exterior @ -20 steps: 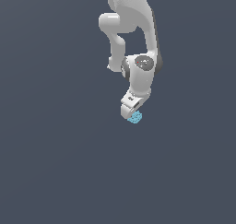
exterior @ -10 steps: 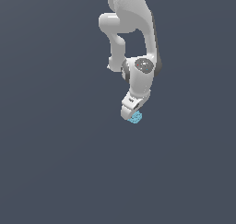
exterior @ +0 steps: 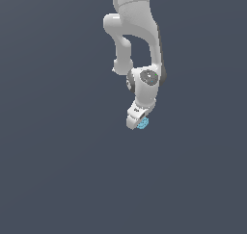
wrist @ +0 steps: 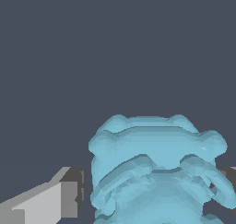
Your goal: Pick up the object and move it to a goal position.
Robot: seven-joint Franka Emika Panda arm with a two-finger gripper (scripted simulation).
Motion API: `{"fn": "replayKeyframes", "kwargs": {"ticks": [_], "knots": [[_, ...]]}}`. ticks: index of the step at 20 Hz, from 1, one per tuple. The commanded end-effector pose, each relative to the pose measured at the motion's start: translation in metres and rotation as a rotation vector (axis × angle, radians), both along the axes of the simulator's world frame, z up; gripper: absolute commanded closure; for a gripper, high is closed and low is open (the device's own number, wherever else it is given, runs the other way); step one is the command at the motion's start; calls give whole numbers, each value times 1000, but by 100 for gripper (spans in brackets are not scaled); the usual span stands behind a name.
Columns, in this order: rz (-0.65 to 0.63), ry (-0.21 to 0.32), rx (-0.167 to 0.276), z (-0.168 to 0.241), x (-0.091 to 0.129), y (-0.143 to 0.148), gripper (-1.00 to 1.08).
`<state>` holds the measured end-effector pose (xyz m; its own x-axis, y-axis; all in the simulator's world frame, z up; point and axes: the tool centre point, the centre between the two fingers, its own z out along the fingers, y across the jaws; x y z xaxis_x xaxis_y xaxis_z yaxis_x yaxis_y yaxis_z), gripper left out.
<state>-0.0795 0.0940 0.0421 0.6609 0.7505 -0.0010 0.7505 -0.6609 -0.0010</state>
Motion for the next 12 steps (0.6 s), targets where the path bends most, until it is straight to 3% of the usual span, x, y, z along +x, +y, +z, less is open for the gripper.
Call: {"fn": "replayKeyframes", "kwargs": {"ticks": [1, 2, 12], "knots": [[0, -1, 0, -2, 1, 0, -92], [0, -1, 0, -2, 1, 0, 108], [0, -3, 0, -1, 1, 0, 108]]}}
